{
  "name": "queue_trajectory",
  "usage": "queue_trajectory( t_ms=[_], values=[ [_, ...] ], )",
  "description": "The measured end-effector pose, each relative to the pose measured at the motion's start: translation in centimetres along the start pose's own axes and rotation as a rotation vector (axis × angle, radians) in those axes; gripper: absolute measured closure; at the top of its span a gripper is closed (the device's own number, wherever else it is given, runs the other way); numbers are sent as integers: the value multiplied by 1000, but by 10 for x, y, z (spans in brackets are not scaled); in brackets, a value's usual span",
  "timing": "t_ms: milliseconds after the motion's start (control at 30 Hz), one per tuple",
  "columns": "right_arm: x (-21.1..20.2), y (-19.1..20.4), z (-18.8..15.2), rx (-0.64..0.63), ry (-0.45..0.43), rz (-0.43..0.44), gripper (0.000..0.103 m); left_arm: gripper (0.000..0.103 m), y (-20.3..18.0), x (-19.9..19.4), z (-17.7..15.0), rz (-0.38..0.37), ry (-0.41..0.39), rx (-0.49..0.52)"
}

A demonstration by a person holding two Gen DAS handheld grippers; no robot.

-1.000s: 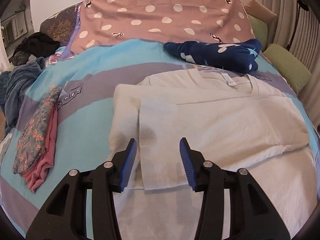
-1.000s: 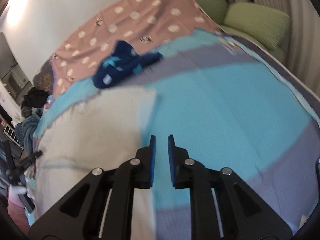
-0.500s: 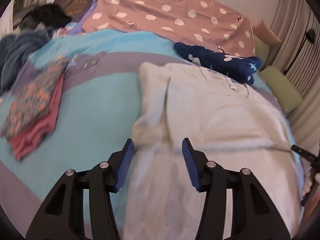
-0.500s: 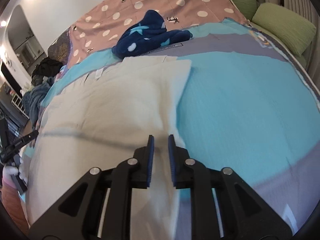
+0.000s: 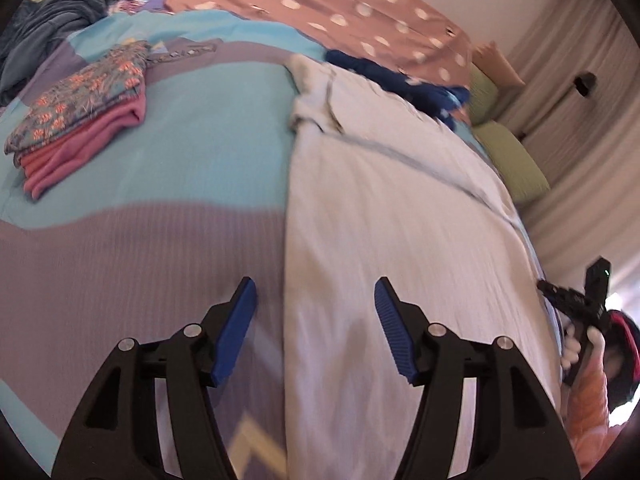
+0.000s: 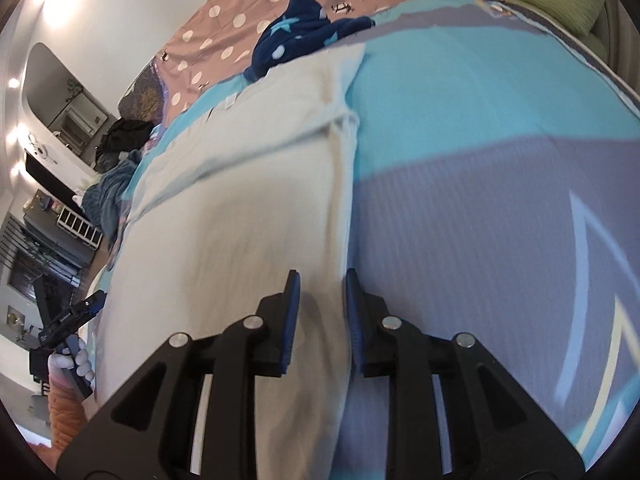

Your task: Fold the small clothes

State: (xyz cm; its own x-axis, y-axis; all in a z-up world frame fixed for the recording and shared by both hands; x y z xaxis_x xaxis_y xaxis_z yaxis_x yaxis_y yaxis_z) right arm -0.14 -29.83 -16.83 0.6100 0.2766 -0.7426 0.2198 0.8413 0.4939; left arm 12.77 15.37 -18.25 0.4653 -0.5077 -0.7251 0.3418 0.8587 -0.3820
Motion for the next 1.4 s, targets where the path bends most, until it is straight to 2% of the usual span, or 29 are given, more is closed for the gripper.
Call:
queue_trajectory(
  t_ms=[133,267,400,500,667,767,800,900,967,1033,1067,1133,1167,1200,1300,1400],
  values=[
    [-21,-3,-32,9,23,37,80,40,-7,-22,-35,-124,7,-5],
    [-45,-9,-71,78,52,131,80,40,-13,-39,-61,-219,2,-30],
    [-65,-11,-104,150,87,222,79,40,-23,-51,-83,-250,22,1],
    [-80,-10,-132,160,133,271,78,40,-34,-58,-101,-293,51,28],
    [-97,-4,-169,159,208,353,62,40,-43,-70,-125,-368,67,-1],
    [-92,3,-167,181,206,404,52,40,-42,-71,-127,-386,44,-46],
    [-89,4,-162,199,201,425,52,40,-42,-69,-126,-392,36,-56],
    [-78,8,-149,256,183,479,59,40,-46,-65,-123,-394,21,-66],
    [-70,11,-144,263,184,470,74,40,-49,-63,-121,-379,21,-55],
    [-67,15,-143,263,180,479,81,41,-51,-63,-122,-347,18,-54],
    [-66,18,-142,262,173,501,87,43,-50,-64,-123,-324,18,-51],
    [-66,23,-142,254,159,523,94,56,-54,-65,-127,-278,21,-35],
    [-68,26,-141,246,143,530,95,78,-56,-64,-129,-281,37,-46],
    [-70,30,-138,242,124,540,96,90,-57,-62,-132,-294,53,-74],
    [-76,33,-121,230,68,543,97,98,-51,-66,-132,-314,32,-131],
    [-82,36,-105,225,36,539,98,101,-44,-82,-117,-368,-61,-193]
  ],
)
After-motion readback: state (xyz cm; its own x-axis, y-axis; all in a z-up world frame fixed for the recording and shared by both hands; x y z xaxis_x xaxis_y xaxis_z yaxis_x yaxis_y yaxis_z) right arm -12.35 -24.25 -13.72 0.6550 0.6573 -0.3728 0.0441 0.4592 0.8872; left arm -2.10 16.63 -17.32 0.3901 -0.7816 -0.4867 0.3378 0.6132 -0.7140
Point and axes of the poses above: each gripper's, at about its wrist camera, not at the fingertips, and x roughly the way its jaws point, y to its left, z to its top, the point moved 9 cm from there along x, roughly the way its jaws point, and after that the axes turned 5 degrees about x, right-handed, at the moved point
